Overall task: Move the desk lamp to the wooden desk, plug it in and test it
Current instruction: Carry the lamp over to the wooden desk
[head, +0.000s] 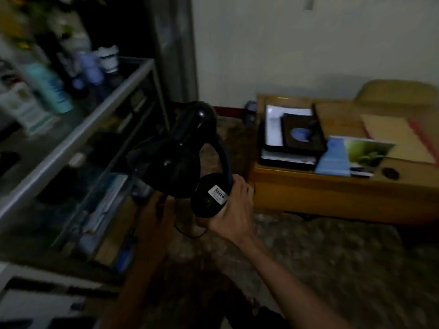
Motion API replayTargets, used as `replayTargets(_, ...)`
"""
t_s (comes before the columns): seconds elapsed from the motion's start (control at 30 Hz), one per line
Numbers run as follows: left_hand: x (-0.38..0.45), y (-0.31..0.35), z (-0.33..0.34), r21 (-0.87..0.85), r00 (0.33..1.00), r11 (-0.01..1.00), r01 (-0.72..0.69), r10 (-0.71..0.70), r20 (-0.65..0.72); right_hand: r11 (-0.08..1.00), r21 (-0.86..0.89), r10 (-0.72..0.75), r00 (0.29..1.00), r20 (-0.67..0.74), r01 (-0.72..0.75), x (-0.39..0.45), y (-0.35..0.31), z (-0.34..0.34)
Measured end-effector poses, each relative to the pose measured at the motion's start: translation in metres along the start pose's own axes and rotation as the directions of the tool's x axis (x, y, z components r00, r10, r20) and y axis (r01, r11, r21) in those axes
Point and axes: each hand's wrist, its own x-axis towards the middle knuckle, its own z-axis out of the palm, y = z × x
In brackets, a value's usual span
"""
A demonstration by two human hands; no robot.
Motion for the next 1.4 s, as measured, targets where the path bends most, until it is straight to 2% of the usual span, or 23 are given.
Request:
replayTargets(0.07,-0.002,0.031,0.036,-0.027,0.984,0.99,-0.138,0.14,0.107,0.995,-0.027,0.095,0.992,-0.088,-0.098,0.007,0.035,-0.03)
replayTargets(0.13,-0.006,0.059,0.069,-0.114,0.943,0.974,-0.197,0.22,0.25,0.985,-0.028,0.161,0.975,-0.154,-0.168,0.009,0.066,-0.059)
replayTargets(0.27,-0.027,0.102,0.146,-0.136,0.894,0.948,-0.287,0.317,0.318,0.949,-0.01,0.299,0.911,-0.285,-0.314,0.007,0.134,-0.117)
replayTargets(0.4,-0.053,0.131,0.228,-0.23,0.87,0.956,-0.18,0.264,0.417,0.918,0.0,0.367,0.849,-0.38,-0.397,0.001,0.203,-0.174)
replayTargets(0.57,-0.093,0.177,0.321,-0.285,0.784,0.935,-0.212,0.337,0.522,0.882,-0.032,0.41,0.797,-0.444,-0.471,-0.002,0.28,-0.239)
replayTargets(0.7,-0.123,0.213,0.382,-0.275,0.72,0.942,-0.192,0.325,0.612,0.858,-0.021,0.441,0.757,-0.482,-0.514,-0.004,0.33,-0.282)
replayTargets(0.87,-0.144,0.251,0.446,-0.317,0.686,0.927,-0.202,0.365,0.63,0.846,0.014,0.469,0.732,-0.494,-0.533,0.013,0.385,-0.329)
replayTargets(1.07,-0.141,0.295,0.528,-0.386,0.695,0.915,-0.121,0.355,0.625,0.859,0.027,0.457,0.741,-0.492,-0.512,0.066,0.454,-0.37)
replayTargets(1.2,-0.128,0.331,0.597,-0.398,0.679,0.889,-0.224,0.436,0.591,0.868,0.029,0.447,0.754,-0.482,-0.496,0.113,0.512,-0.395)
replayTargets(1.4,-0.116,0.394,0.693,-0.394,0.663,0.887,-0.239,0.446,0.601,0.88,0.004,0.431,0.795,-0.427,-0.475,0.183,0.586,-0.447)
